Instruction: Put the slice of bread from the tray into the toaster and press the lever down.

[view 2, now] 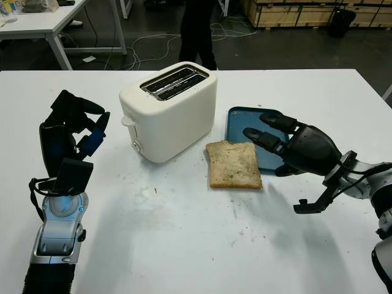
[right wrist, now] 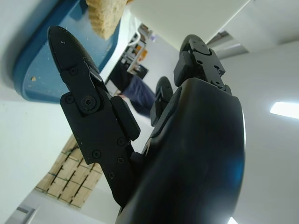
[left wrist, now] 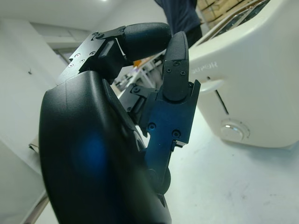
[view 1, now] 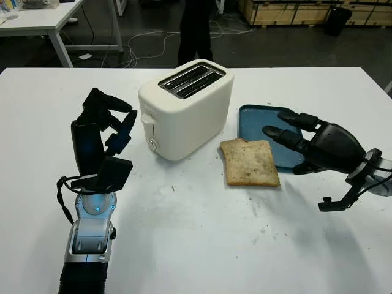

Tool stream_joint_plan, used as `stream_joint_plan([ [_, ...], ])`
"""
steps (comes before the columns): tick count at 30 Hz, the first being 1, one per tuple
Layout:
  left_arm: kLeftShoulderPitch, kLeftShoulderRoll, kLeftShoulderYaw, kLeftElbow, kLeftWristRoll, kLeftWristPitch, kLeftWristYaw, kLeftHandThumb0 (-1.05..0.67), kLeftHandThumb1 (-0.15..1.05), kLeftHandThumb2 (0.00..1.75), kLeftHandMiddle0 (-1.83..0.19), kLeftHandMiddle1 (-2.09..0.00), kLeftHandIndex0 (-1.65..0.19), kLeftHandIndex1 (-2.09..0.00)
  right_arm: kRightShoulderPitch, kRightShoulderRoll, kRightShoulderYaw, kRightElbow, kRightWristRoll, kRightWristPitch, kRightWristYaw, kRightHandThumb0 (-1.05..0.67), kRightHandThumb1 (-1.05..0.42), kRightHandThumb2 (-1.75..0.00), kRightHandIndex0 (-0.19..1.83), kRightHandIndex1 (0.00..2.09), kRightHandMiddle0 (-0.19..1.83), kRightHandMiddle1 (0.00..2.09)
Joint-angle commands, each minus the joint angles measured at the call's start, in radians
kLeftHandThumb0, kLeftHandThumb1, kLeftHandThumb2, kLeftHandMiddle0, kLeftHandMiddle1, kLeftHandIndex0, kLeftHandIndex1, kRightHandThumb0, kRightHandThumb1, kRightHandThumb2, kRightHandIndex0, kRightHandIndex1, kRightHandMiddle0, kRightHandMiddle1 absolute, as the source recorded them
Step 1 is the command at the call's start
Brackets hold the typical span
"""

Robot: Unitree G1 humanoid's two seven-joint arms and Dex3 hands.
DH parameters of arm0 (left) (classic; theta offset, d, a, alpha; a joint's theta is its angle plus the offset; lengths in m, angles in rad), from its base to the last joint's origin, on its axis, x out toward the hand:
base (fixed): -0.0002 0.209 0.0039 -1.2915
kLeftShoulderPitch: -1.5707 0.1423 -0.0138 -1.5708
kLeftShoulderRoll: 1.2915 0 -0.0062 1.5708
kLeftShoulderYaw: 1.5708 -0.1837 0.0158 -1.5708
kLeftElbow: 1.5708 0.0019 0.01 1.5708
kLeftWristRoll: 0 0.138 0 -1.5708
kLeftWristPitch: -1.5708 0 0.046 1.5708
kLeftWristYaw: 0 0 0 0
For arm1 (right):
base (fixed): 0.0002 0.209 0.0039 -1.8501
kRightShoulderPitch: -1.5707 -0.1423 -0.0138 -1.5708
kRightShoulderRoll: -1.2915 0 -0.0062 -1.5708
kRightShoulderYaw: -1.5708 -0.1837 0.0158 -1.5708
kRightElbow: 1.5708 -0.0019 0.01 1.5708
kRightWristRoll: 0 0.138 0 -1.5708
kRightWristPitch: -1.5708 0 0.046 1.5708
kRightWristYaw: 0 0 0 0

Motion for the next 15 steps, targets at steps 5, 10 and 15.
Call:
stream_joint_plan([
  [5,0.003,0.0,0.002,-0.008,0.004,-0.002,-0.001,-0.35,0.92,0.26,-0.81,-1.75,-0.55,-1.6,-0.016,0.018,0.021,0.032,0.019,-0.033,-0.062,-0.74,-0.69,0.0,0.2,0.01,0.08,0.01],
  [10,0.002,-0.002,0.002,-0.005,0.002,-0.004,0.002,-0.36,0.92,0.25,-0.82,-1.75,-0.56,-1.6,-0.008,0.035,0.041,0.056,0.013,-0.032,-0.114,-0.75,-0.72,-0.01,0.25,0.03,0.16,0.03],
  [15,0.005,0.001,0.001,-0.01,0.006,-0.002,0.0,-0.36,0.92,0.26,-0.81,-1.75,-0.54,-1.59,-0.004,0.057,0.074,0.081,0.0,-0.005,-0.146,-0.76,-0.75,-0.01,0.27,0.03,0.2,0.03],
])
